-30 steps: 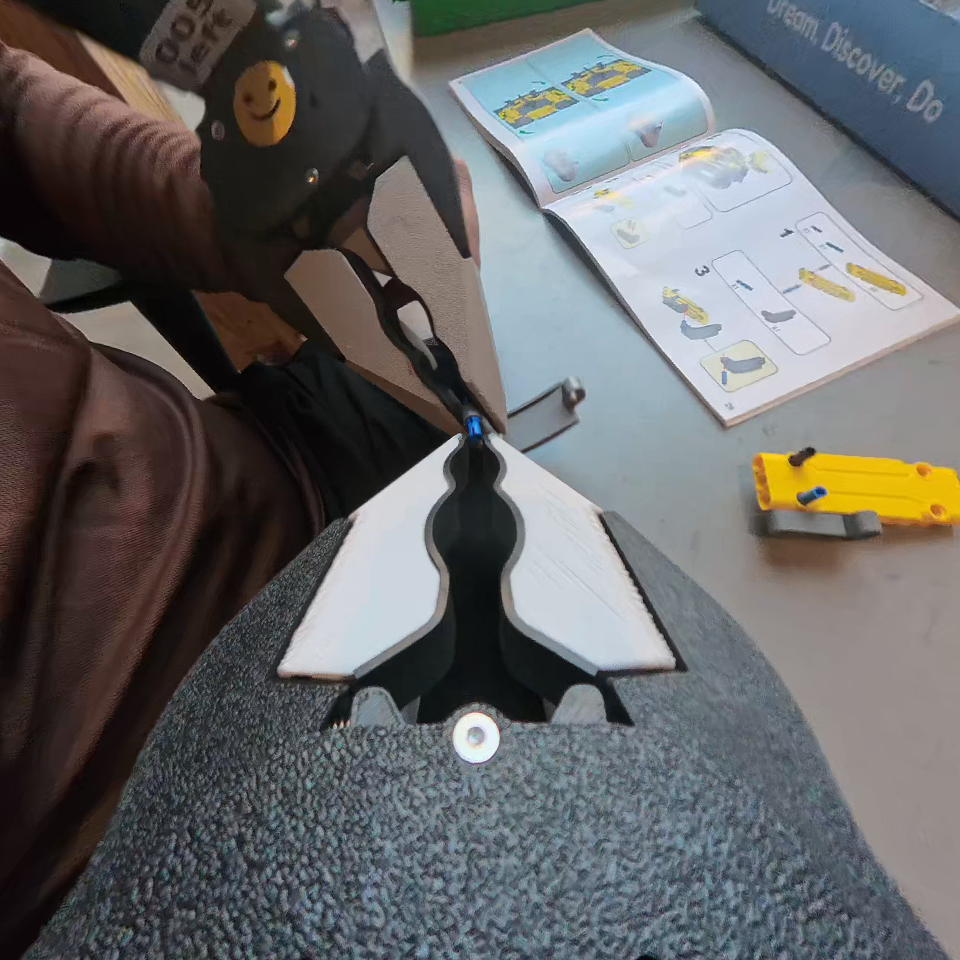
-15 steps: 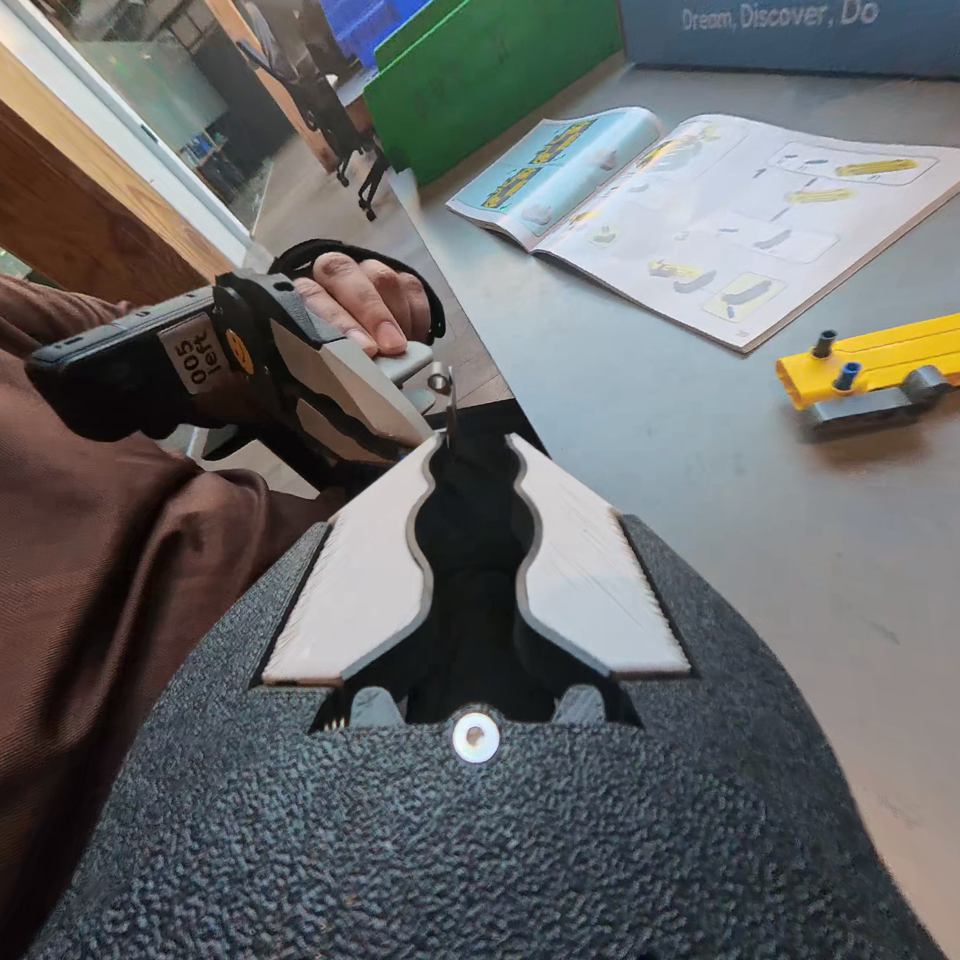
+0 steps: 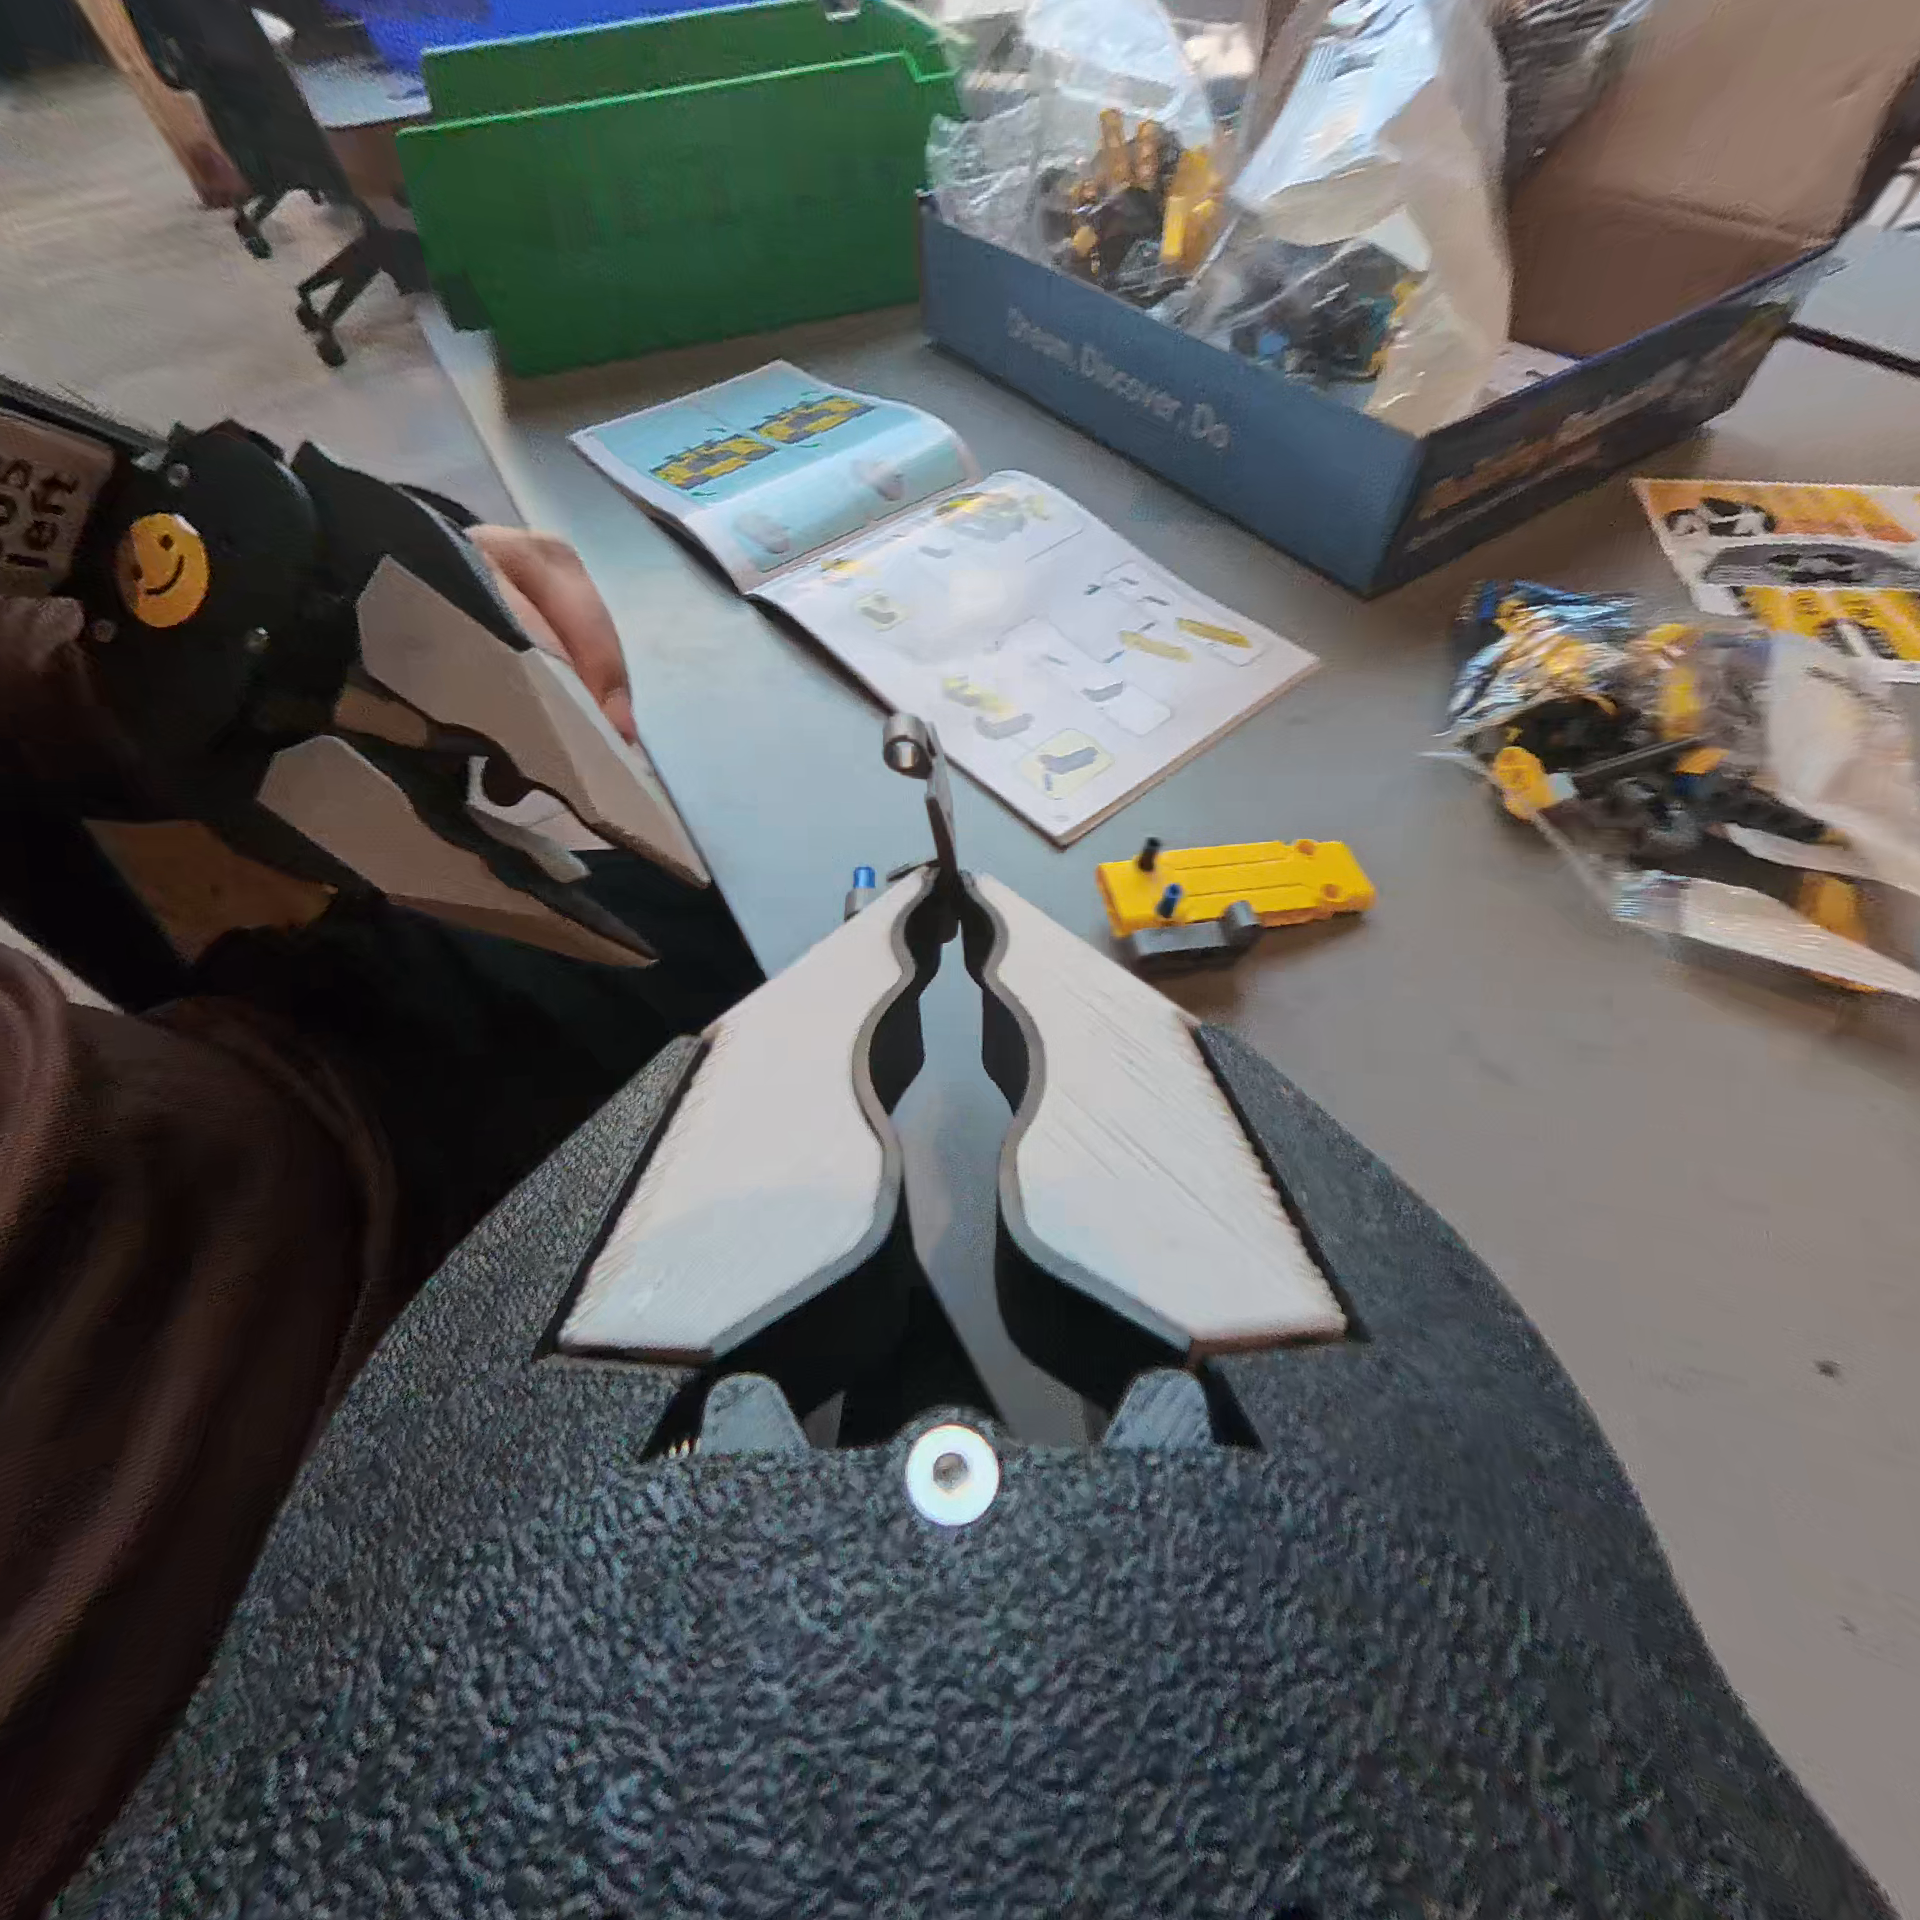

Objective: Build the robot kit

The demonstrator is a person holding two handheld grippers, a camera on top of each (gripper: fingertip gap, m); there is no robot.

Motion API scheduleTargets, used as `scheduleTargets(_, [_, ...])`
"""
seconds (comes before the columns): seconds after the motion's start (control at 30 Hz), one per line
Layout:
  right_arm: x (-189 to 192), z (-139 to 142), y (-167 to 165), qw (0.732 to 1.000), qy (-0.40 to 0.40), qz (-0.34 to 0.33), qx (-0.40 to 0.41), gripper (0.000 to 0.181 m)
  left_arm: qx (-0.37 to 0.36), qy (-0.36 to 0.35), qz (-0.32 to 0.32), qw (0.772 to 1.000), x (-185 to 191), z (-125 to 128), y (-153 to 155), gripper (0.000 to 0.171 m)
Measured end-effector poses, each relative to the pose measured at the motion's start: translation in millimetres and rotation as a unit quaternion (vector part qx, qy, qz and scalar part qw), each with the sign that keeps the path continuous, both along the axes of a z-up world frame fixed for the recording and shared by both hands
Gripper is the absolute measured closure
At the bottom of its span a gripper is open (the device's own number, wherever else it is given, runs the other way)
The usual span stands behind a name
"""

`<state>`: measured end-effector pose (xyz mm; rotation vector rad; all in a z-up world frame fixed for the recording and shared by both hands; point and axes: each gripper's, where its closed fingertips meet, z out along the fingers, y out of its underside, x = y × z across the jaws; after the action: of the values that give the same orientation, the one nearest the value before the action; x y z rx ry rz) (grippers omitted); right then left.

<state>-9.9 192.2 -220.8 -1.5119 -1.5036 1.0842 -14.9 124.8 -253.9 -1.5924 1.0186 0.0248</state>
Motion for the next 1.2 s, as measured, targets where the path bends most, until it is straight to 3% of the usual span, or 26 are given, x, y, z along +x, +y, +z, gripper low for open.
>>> scheduleTargets(0.23, [1, -9, 56, 0.999, -0.028, -0.018, 0.001, 0.179, -0.074, -0.071, 0.007, 0.995, -2, -18, 9, 0.145])
scheduleTargets(0.37, [-2, -28, 68, 0.998, -0.067, -0.012, 0.011, 0.178, -0.084, -0.092, -0.028, 0.992, 6, -16, 3, 0.154])
scheduleTargets(0.53, [-2, -30, 72, 0.998, -0.062, -0.009, -0.01, 0.179, -0.079, -0.071, -0.041, 0.994, 11, -22, 0, 0.155])
scheduleTargets(0.73, [-2, -34, 77, 0.997, -0.073, -0.026, -0.007, 0.178, -0.099, -0.142, -0.039, 0.984, 10, -8, 3, 0.153])
scheduleTargets(1.0, [-4, -46, 72, 0.993, -0.111, -0.018, 0.027, 0.178, -0.101, -0.118, -0.051, 0.987, 20, -13, -10, 0.148])
scheduleTargets(1.2, [-3, -49, 66, 0.993, -0.119, 0.009, 0.005, 0.179, -0.127, -0.174, -0.041, 0.976, 25, -2, -12, 0.146])
